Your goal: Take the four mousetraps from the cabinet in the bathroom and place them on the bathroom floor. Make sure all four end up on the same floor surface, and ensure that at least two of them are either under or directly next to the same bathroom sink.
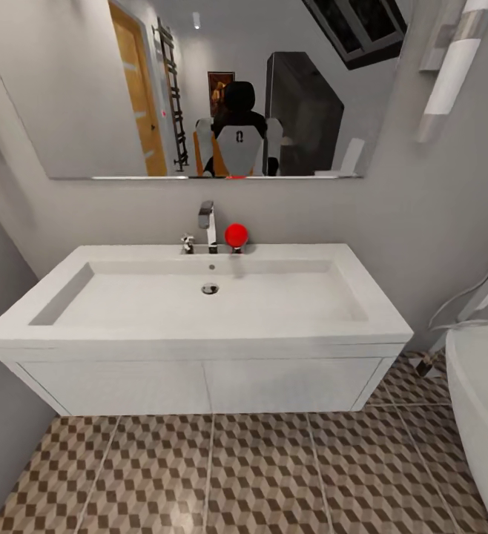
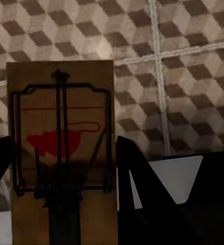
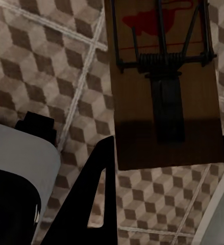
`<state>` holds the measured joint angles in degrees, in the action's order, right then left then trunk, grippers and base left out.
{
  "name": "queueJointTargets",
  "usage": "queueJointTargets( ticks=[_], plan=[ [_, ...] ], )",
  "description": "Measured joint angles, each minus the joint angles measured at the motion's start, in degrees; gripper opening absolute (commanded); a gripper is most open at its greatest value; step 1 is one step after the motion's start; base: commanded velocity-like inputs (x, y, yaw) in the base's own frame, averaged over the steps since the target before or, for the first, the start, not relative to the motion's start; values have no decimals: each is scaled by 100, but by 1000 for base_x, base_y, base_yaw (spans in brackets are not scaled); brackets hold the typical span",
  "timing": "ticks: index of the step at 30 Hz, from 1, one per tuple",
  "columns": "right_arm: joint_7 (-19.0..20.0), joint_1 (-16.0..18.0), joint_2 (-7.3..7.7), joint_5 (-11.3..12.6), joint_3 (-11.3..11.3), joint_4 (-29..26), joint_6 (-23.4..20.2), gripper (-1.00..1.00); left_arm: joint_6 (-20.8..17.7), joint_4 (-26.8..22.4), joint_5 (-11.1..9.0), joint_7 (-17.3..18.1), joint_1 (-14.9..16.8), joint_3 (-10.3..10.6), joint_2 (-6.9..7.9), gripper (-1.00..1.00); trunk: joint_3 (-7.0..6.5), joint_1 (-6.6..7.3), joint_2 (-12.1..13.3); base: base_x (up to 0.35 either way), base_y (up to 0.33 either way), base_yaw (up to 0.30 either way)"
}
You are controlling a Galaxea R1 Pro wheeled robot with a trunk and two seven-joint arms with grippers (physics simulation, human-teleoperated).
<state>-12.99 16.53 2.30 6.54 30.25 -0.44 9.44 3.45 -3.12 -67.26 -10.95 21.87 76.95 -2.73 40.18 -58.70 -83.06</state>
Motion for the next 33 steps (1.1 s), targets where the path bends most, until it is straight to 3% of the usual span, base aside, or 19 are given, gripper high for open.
queueJointTargets(
  ticks=[18, 19, 20, 21, 22, 23, 24, 33],
  plan=[
    [-12, 0, -15, 42, -39, -27, 7, -100, 6, -22, -6, -1, 0, 1, -13, -100, 0, -4, 0, 53, 0, 0],
    [-85, 296, -173, 640, -157, -116, -690, -100, -192, -9, -78, -21, 39, -278, -3, -100, -1, -4, 1, 0, 0, 0],
    [-140, 614, -297, 888, -137, -162, -1223, -100, -407, 0, -146, -27, 149, -495, 68, -100, -1, -4, 1, 0, 0, 0],
    [-246, 1017, -433, 1121, -176, -161, -2109, -100, -979, 7, -209, -35, 473, -903, 140, -100, -1, -4, 1, 0, 0, 0],
    [-272, 1140, -492, 1139, -165, -169, -2321, -100, -1157, -6, -203, -41, 713, -1015, 144, -100, -2, -4, 1, 0, 0, 0],
    [-315, 1503, -735, 1198, -234, -51, -2625, -100, -1472, -29, -245, -202, 1066, -1272, 27, -100, 2, -4, 1, 0, 0, 0],
    [-310, 1637, -783, 1155, -139, -215, -2656, -100, -1497, -38, -216, -259, 1315, -1262, -7, -100, -2, -3, 1, 0, 0, 0],
    [-247, 1972, -843, 1117, -123, -158, -3168, -100, -1517, -48, -213, -377, 1428, -1280, -12, -100, 0, -3, 1, 0, 0, 0]
  ],
)
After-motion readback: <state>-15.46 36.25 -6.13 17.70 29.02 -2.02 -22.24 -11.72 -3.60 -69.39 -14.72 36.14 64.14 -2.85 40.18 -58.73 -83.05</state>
